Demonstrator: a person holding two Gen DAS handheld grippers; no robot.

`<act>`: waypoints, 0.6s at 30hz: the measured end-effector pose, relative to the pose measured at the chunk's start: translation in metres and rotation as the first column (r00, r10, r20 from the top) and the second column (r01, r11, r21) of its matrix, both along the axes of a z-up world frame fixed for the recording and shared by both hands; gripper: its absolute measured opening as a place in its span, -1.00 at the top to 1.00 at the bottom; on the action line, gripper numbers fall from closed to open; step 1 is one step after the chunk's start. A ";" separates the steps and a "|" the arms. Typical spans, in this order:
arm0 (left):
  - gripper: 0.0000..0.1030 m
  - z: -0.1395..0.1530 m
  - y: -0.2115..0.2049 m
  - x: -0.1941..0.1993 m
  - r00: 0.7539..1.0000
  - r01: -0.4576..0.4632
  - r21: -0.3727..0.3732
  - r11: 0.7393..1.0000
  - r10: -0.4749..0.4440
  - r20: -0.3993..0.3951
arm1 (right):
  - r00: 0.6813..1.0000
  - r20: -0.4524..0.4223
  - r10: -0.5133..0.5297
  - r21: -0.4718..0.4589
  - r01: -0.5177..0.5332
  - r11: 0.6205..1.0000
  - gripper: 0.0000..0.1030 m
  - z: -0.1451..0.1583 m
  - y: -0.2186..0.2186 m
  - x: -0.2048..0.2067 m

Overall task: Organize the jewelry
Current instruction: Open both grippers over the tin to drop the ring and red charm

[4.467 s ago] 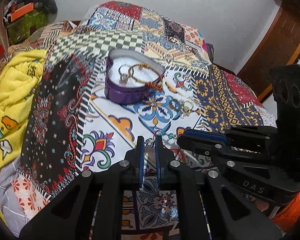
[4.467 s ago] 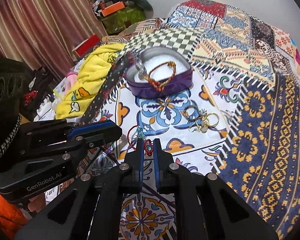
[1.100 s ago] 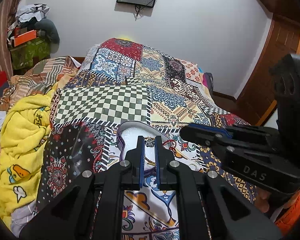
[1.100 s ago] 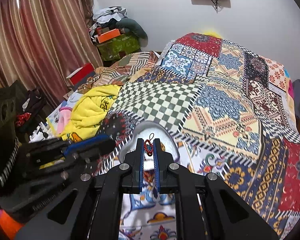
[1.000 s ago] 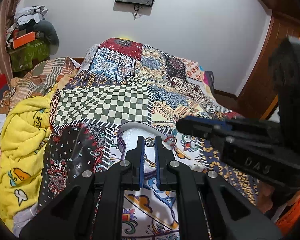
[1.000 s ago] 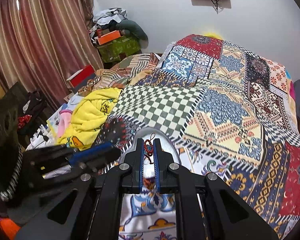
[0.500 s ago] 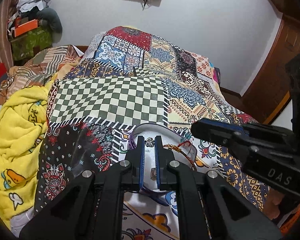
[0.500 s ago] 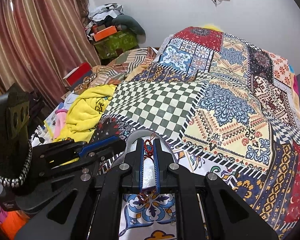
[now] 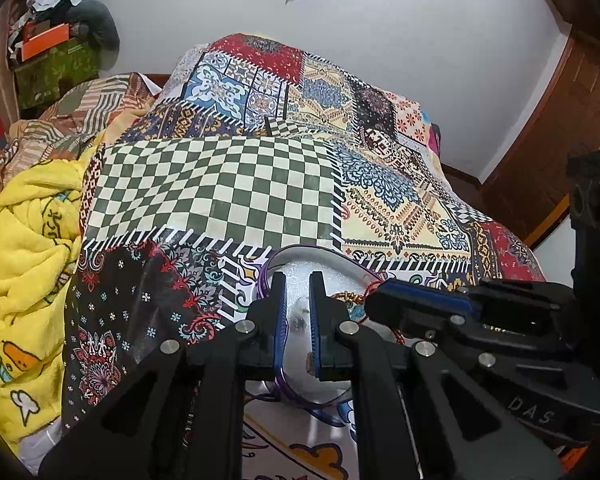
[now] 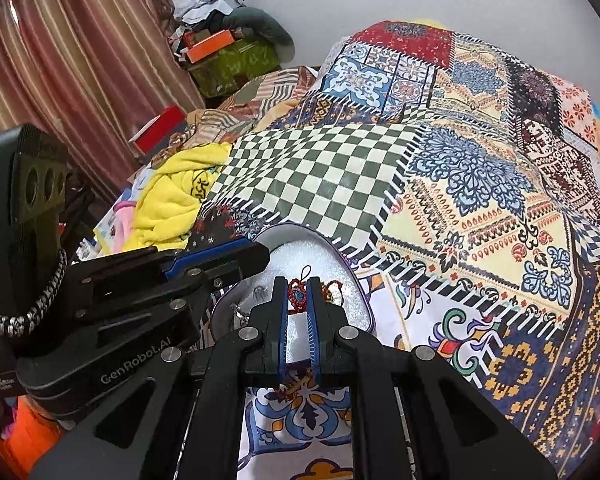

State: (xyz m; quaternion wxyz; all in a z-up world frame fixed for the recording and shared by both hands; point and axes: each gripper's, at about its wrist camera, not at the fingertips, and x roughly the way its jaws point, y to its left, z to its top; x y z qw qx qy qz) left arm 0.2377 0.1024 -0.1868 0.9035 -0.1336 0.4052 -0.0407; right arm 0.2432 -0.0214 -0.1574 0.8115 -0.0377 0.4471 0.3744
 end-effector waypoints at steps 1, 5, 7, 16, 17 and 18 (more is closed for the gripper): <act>0.85 0.000 0.000 0.000 1.000 0.000 -0.002 1.000 0.000 -0.001 | 1.000 0.003 0.002 -0.005 -0.002 1.000 0.84 0.000 0.000 0.000; 0.76 0.001 0.004 -0.005 1.000 -0.019 -0.003 1.000 0.019 -0.001 | 1.000 -0.002 0.008 -0.014 -0.008 1.000 0.83 0.000 -0.001 0.000; 0.75 0.002 0.006 -0.008 1.000 -0.028 -0.006 1.000 0.028 0.001 | 1.000 -0.007 0.007 -0.014 -0.007 1.000 0.67 0.001 -0.003 0.000; 0.39 0.024 0.009 -0.034 0.998 -0.043 0.046 0.998 0.041 0.045 | 0.999 0.033 -0.030 0.014 0.030 0.999 0.43 0.020 -0.023 -0.005; 0.39 0.027 0.008 -0.037 0.998 -0.043 0.055 0.998 0.040 0.051 | 0.998 0.040 -0.039 0.012 0.039 0.999 0.43 0.023 -0.026 -0.006; 0.38 0.031 0.006 -0.041 0.998 -0.040 0.068 0.997 0.037 0.057 | 0.997 0.050 -0.051 0.008 0.051 0.999 0.43 0.026 -0.031 -0.008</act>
